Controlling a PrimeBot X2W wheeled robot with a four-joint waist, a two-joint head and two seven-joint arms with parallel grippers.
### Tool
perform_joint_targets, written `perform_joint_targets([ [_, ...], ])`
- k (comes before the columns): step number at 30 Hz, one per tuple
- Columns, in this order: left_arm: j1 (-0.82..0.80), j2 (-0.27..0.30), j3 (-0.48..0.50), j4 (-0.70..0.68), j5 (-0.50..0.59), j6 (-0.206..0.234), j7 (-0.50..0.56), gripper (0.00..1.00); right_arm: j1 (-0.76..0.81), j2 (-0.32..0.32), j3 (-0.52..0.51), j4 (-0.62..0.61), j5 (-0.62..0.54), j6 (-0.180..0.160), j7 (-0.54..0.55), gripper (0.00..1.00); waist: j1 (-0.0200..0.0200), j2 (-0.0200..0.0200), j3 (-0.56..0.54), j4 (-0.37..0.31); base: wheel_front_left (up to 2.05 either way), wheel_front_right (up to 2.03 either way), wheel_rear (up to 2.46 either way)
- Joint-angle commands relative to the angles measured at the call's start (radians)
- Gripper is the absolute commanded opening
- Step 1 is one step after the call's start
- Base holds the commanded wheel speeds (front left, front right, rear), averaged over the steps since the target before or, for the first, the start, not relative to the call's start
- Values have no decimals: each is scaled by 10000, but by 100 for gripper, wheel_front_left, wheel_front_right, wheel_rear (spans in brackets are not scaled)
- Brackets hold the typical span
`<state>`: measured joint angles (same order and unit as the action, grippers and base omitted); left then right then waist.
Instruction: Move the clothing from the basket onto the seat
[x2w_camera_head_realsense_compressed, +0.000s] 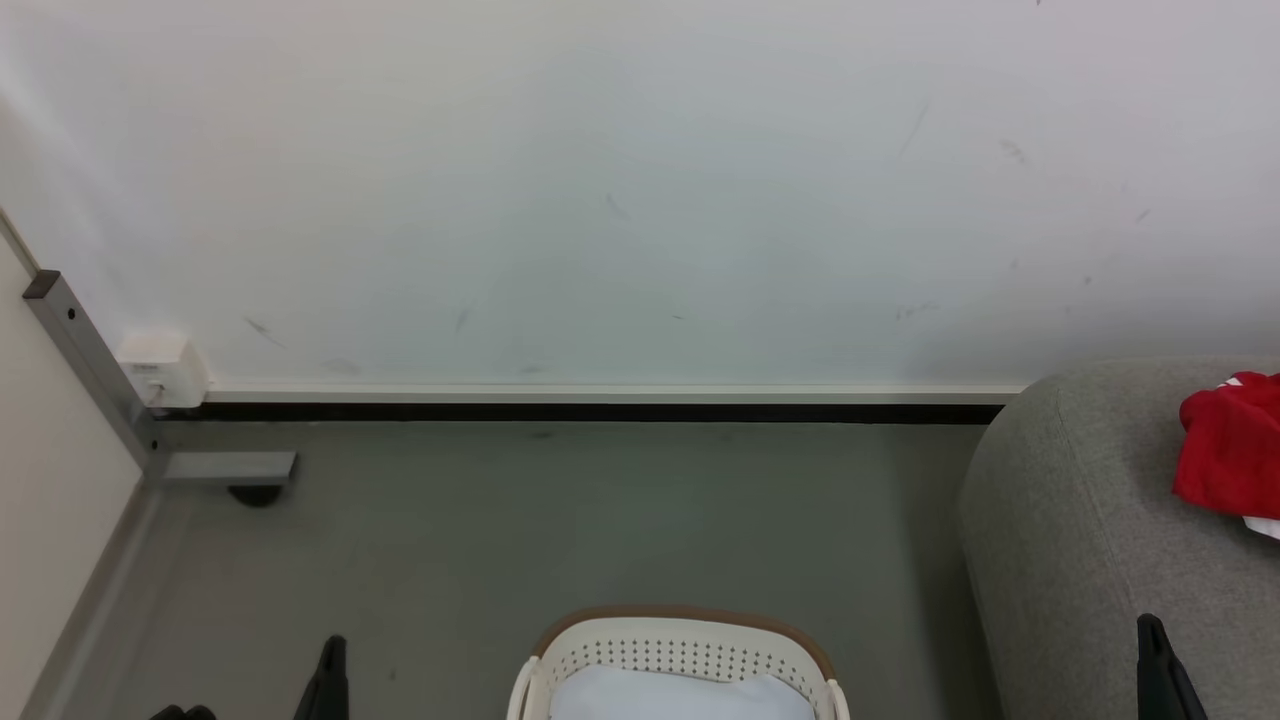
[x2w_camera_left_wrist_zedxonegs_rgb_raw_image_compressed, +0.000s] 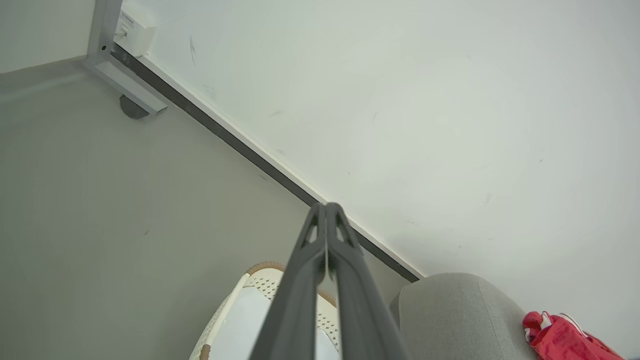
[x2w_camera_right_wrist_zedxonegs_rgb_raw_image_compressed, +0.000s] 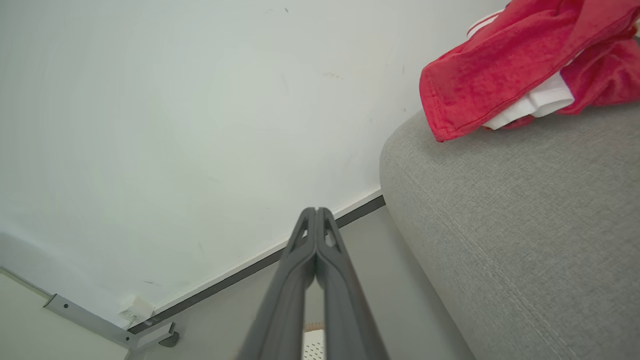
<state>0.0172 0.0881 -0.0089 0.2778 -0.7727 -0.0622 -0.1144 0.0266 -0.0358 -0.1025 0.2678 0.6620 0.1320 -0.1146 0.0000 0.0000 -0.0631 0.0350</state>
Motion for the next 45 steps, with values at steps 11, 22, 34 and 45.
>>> perform_joint_targets([
  [11,-434,-28,273,-186,-1544,-151,412,0,-451,-123,-39,-171,1764,-8,405,0,0,0,79,-41,0,0,0],
  [22,-600,-95,457,-218,-2798,-258,761,0,-630,-137,-56,-188,3192,-11,750,0,0,0,158,-83,0,0,0],
  [34,-762,-156,631,-244,-4025,-353,1100,0,-801,-149,-74,-208,4566,-13,1091,0,0,0,245,-129,0,0,0],
  [45,-888,-208,782,-270,-5027,-440,1387,0,-950,-159,-89,-223,5721,-15,1377,0,0,0,324,-171,0,0,0],
])
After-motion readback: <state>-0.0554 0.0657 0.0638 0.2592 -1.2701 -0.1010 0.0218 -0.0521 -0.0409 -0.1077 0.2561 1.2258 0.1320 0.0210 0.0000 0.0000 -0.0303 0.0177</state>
